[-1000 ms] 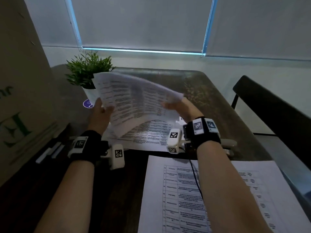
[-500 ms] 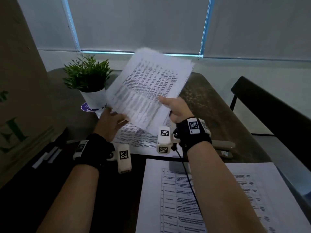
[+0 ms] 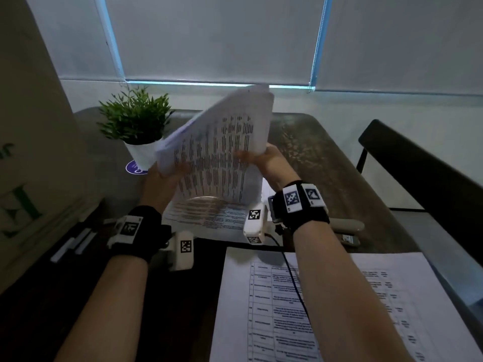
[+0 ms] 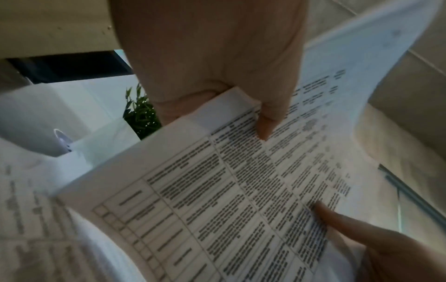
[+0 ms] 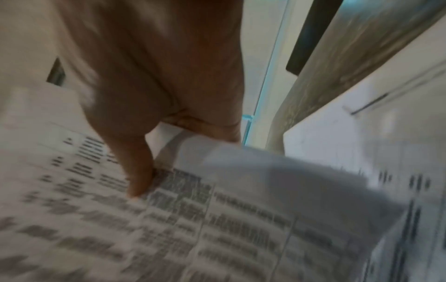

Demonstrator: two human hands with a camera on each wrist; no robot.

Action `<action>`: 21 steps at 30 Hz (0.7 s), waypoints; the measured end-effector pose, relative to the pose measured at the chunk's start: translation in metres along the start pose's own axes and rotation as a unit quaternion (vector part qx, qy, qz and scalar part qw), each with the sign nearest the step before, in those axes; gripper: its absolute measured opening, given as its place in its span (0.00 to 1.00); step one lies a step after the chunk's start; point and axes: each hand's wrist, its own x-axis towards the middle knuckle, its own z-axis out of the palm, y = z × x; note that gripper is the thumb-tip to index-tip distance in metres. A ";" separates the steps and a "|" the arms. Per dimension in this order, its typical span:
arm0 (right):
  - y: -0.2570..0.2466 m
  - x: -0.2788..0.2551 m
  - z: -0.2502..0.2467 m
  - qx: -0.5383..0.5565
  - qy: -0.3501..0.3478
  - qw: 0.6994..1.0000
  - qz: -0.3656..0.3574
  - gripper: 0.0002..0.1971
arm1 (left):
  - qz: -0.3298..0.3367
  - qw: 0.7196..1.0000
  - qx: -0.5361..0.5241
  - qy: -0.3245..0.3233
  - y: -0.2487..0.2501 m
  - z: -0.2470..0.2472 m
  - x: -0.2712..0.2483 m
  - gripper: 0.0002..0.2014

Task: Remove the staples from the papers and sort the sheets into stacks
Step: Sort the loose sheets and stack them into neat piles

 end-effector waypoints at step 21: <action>-0.021 -0.009 0.007 -0.264 0.135 0.891 -0.343 0.23 | 0.215 0.948 0.199 -0.120 -0.009 -0.011 0.013 0.21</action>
